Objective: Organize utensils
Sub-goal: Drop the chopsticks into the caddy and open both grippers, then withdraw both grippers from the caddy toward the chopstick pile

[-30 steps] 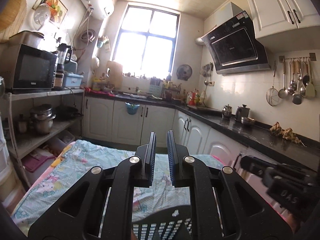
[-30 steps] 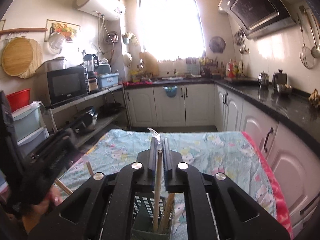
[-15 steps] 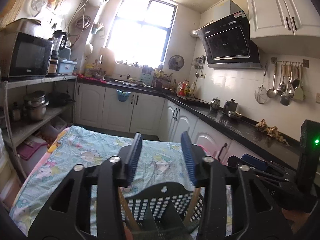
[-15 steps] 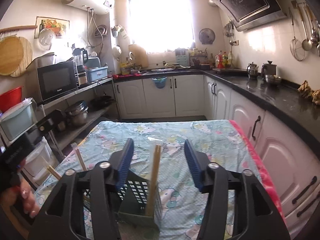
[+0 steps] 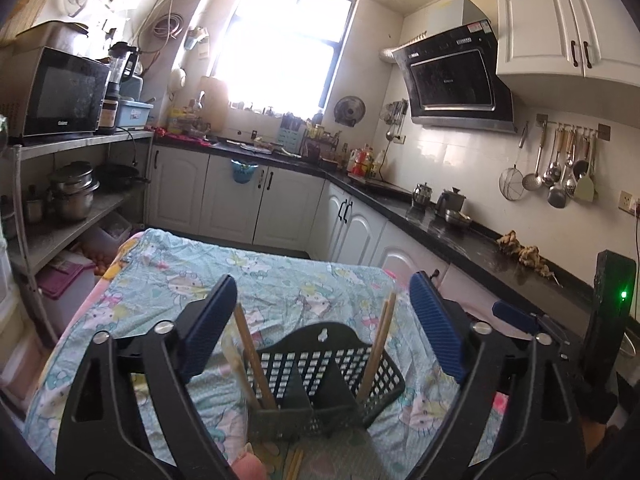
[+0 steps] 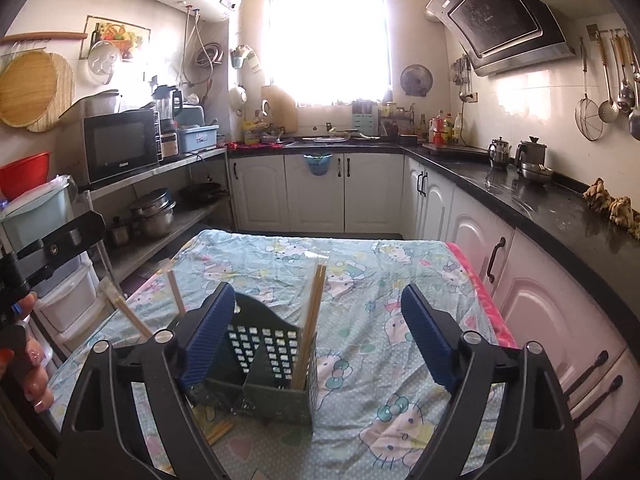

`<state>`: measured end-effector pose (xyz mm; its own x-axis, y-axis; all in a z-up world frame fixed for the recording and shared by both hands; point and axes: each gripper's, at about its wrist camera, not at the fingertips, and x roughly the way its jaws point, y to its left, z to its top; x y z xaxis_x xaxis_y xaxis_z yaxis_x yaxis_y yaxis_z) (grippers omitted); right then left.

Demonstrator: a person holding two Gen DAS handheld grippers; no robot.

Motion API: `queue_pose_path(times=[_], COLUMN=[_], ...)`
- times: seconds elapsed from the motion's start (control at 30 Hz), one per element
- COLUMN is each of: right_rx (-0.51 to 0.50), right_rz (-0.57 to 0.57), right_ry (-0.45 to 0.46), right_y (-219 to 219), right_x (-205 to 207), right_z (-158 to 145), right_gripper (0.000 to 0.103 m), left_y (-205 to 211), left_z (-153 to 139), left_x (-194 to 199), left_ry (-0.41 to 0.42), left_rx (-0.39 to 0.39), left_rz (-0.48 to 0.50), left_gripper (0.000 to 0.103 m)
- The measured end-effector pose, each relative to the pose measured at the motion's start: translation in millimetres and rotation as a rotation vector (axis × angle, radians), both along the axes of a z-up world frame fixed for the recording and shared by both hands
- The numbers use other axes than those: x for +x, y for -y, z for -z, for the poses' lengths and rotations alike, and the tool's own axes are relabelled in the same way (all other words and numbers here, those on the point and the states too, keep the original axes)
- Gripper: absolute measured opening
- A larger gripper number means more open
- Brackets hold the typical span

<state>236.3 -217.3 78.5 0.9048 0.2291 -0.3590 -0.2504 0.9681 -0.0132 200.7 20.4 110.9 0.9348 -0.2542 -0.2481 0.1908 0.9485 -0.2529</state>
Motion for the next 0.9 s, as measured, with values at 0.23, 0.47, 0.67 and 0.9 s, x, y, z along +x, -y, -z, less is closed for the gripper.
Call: queue_pose_path(times=[0.23,0.47,0.67,0.9], right_rx=[-0.015,-0.025,-0.038,-0.043], right_rz=[-0.018,-0.035,-0.051,-0.059], right_ry=[-0.010,-0.022,-0.050,-0.078], right_y=[-3.3,-5.2,-3.4,0.6], right_x=[-16.7,-29.8,-41.8,-55.1], right_z=[3.1,7.6,15.3,21.3], right_gripper=[0.088,0.090,0.091,0.091], left_y=[0.5,-4.2,-7.5,-12.3], left_z=[7.7,19.3,27.0,36.8], left_x=[-12.8,-25.9,-37.2,-46.6], left_ry=[-0.036,-0.063,-0.083,-0.113], left_rx=[0.032,0.056,0.080,0.092], left_rz=[0.017,0.003,0.001,-0.003], left_gripper=[0.092,0.092,0.092,0.092])
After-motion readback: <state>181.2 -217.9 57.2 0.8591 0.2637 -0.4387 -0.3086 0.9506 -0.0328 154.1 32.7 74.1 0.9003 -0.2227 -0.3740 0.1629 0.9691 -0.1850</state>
